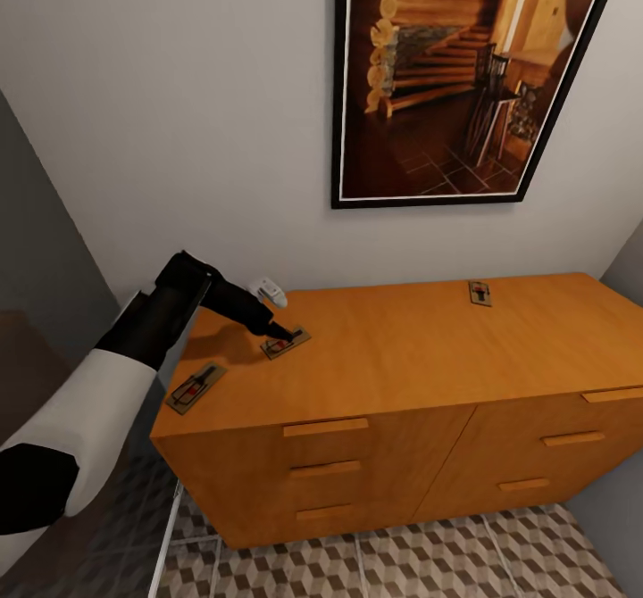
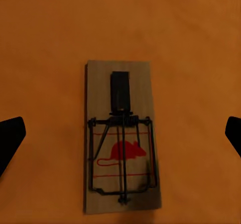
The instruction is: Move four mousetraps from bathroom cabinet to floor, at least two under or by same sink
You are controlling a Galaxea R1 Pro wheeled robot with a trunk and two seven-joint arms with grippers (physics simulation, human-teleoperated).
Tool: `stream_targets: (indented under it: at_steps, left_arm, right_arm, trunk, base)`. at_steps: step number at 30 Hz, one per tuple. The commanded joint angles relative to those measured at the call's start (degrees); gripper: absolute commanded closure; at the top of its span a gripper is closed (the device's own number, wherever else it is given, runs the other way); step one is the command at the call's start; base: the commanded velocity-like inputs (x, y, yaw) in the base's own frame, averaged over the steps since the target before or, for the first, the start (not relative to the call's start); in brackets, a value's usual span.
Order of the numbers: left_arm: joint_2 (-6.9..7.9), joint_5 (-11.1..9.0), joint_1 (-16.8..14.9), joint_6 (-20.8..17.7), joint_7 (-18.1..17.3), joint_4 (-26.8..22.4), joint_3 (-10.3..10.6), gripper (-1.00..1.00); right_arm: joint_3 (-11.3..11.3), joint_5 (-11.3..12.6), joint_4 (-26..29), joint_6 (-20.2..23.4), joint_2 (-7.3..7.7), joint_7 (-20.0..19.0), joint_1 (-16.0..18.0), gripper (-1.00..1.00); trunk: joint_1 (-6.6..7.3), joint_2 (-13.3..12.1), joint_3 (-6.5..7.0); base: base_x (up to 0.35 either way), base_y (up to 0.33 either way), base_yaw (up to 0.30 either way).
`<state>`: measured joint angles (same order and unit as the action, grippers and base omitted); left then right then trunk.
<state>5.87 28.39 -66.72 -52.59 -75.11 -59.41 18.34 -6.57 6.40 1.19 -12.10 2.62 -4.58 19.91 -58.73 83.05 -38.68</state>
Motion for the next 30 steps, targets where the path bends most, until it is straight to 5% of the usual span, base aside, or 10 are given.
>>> stream_targets:
  at_steps: [1, 7, 22, 30]
  left_arm:
    - [0.02, 0.62, -0.04, -0.51, -0.50, -0.08, 0.58, -1.00]
    - [0.02, 2.29, -0.06, -0.69, -0.43, -0.16, 2.32, -1.00]
    - [0.02, 3.59, 0.00, -0.83, -0.39, -0.03, 2.95, -1.00]
    - [0.02, 4.48, 0.01, -0.86, -0.47, 0.08, 6.03, -1.00]
  right_arm:
    - [-0.47, 0.63, -0.06, -0.20, 0.02, -0.25, 0.04, 1.00]
    - [-0.47, 0.63, -0.07, -0.20, 0.02, -0.25, 0.04, 1.00]
    - [-0.47, 0.63, -0.05, -0.20, 0.02, -0.25, 0.04, 1.00]
    - [-0.47, 0.63, -0.05, -0.20, 0.02, -0.25, 0.03, 1.00]
  trunk:
    - [0.00, 0.03, -0.05]
    - [0.00, 0.03, -0.05]
    - [0.00, 0.03, -0.05]
    - [0.00, 0.03, -0.05]
  base:
    - [0.000, 0.000, 0.000]
    - [0.000, 0.000, 0.000]
    - [0.000, 0.000, 0.000]
    - [0.000, 0.000, 0.000]
